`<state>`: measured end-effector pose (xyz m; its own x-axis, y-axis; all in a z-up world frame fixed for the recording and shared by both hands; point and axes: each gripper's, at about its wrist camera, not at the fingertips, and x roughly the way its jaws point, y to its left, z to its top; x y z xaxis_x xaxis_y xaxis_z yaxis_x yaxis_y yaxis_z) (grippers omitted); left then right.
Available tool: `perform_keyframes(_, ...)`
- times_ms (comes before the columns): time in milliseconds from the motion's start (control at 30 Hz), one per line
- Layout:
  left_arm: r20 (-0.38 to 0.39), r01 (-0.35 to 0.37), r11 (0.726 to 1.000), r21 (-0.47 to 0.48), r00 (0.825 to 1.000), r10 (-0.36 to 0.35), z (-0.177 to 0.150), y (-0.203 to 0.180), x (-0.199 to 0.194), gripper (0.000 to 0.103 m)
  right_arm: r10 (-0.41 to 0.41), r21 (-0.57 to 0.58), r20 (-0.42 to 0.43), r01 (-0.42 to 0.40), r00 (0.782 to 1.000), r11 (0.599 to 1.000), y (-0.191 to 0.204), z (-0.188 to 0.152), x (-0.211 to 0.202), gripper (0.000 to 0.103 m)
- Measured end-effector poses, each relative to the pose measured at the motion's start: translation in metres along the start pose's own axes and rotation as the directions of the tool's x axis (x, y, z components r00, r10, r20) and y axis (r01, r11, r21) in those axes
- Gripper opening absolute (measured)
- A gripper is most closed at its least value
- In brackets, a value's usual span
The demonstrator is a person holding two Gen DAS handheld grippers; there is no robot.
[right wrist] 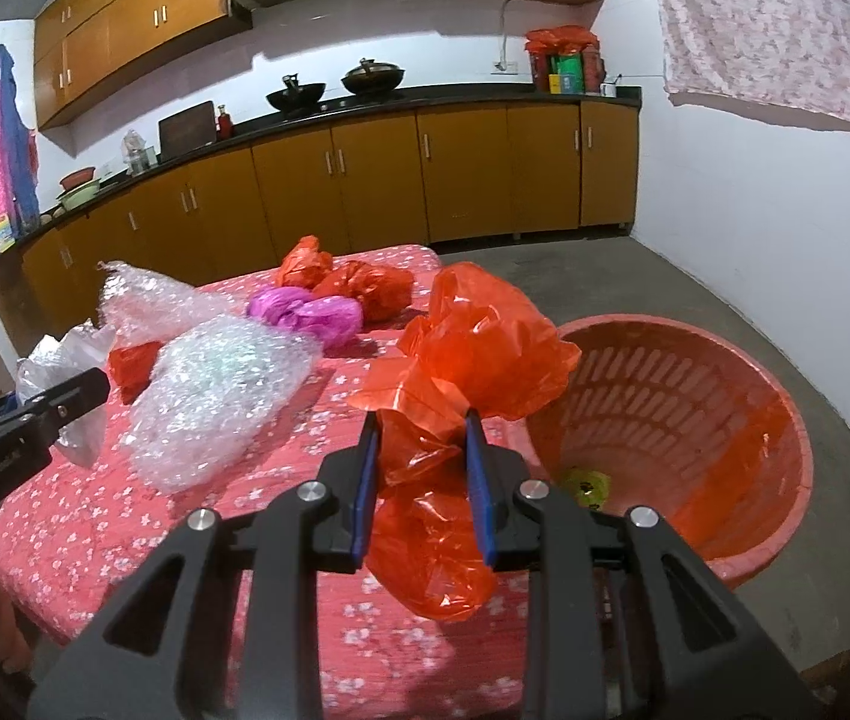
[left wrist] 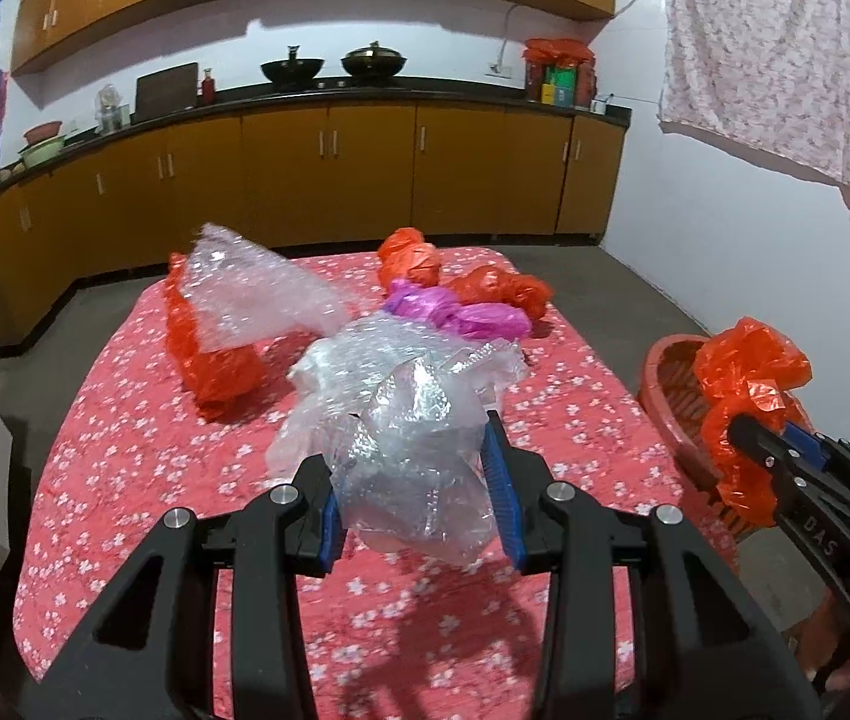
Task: Collect trash
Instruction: 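Carry both bags over the orange basket and open both tools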
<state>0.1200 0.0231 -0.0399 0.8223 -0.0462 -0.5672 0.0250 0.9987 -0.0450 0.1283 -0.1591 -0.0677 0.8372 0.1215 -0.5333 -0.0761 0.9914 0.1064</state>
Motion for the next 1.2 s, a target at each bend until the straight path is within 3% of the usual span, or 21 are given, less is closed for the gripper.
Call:
perform_keyframes(667, -0.015, 0.142, 0.982, 0.127, 0.99, -0.141, 0.021, -0.086, 0.027, 0.04, -0.166, 0.094, 0.026, 0.163, 0.986, 0.982, -0.086, 0.009, -0.008, 0.027)
perform_keyframes(1200, -0.111, 0.367, 0.903, 0.223, 0.93, -0.35, 0.033, -0.183, 0.075, 0.04, -0.261, 0.162, -0.009, 0.259, 0.965, 0.952, -0.158, 0.006, 0.0, 0.027)
